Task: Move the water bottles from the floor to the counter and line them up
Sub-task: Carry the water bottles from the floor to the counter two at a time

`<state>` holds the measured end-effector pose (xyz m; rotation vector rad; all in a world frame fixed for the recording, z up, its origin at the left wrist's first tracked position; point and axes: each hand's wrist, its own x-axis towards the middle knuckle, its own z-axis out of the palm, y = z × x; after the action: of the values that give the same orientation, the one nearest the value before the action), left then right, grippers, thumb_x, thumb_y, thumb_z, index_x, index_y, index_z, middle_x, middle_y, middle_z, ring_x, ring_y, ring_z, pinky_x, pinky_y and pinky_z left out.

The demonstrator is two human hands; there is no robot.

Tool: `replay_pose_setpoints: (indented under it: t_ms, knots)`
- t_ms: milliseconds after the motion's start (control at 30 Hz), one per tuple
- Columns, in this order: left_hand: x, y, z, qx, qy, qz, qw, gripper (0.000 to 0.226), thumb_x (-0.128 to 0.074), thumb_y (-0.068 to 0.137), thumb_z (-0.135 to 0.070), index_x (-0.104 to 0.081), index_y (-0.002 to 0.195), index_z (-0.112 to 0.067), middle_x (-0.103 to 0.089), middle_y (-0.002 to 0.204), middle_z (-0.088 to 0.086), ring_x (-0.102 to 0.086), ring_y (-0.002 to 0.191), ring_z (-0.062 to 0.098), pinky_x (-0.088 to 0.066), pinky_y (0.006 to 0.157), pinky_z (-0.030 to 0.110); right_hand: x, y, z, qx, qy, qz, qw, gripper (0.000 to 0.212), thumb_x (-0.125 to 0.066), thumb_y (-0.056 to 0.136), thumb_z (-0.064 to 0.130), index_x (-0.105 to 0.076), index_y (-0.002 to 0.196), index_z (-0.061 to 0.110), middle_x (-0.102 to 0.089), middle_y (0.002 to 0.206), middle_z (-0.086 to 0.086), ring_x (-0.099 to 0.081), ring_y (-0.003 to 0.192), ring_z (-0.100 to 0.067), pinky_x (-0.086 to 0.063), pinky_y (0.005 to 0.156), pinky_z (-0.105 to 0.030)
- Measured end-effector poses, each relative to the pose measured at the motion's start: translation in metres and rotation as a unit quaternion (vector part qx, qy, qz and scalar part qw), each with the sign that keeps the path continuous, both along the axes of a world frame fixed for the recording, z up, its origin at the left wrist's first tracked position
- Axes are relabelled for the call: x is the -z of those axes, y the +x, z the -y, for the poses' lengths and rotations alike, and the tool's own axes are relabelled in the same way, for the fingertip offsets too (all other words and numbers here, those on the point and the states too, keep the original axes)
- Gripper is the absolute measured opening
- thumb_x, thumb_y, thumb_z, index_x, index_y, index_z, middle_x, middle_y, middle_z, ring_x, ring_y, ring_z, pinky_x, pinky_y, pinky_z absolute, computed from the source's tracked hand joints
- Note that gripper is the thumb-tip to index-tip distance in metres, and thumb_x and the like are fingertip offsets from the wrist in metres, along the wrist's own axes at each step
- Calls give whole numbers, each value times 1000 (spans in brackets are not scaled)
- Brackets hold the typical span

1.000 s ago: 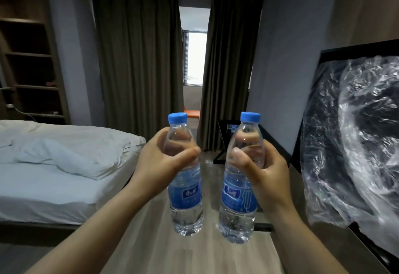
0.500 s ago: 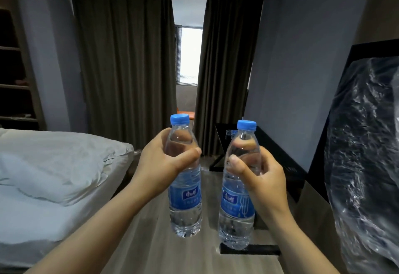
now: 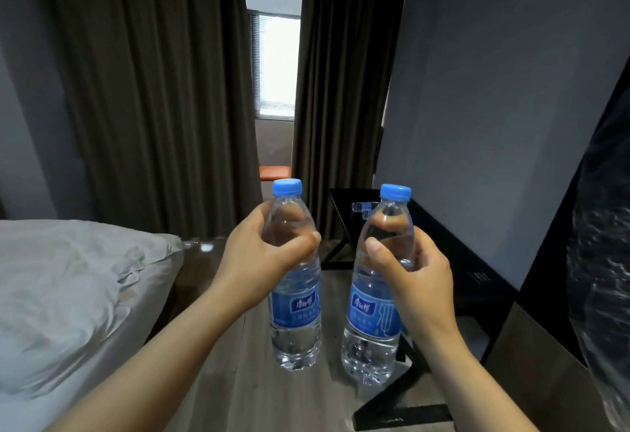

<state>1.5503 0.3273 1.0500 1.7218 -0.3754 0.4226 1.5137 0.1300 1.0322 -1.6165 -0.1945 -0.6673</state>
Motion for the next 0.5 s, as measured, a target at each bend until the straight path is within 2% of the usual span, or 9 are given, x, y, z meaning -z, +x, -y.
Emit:
replay_pose_setpoints:
  t_ms: [100,300,400,500]
  knots:
    - [5,54,4,-7,7,1,1000,28,-80,70,-27,-63,88,-41,-70,85,-26,-66,78,-10,-46,54,2,4,54,2,-8,3,-1,1000,37,-73,64,53,-67,96,35,-73,89,4,-71,81,-10,-53,64,-18]
    - [3,156,9,-13,16,2,1000,26,-78,70,-31,-62,90,-36,-70,84,-24,-67,77,-8,-45,55,2,1,160,8,-17,7,-9,1000,40,-73,63,54,-67,95,31,-73,90,5,-71,81,-10,-52,64,-14]
    - [4,204,8,-16,18,1,1000,27,-78,71,-31,-61,91,-36,-69,85,-27,-65,78,-11,-44,54,1,4,209,10,-18,12,-16,1000,32,-77,67,45,-67,93,29,-74,87,4,-72,79,-10,-52,63,-14]
    - [7,254,5,-9,19,-9,1000,25,-77,70,-34,-62,90,-37,-70,86,-23,-67,78,-6,-48,55,5,7,255,8,-15,11,-19,1000,31,-76,66,47,-68,91,31,-75,86,2,-73,78,-12,-53,64,-15]
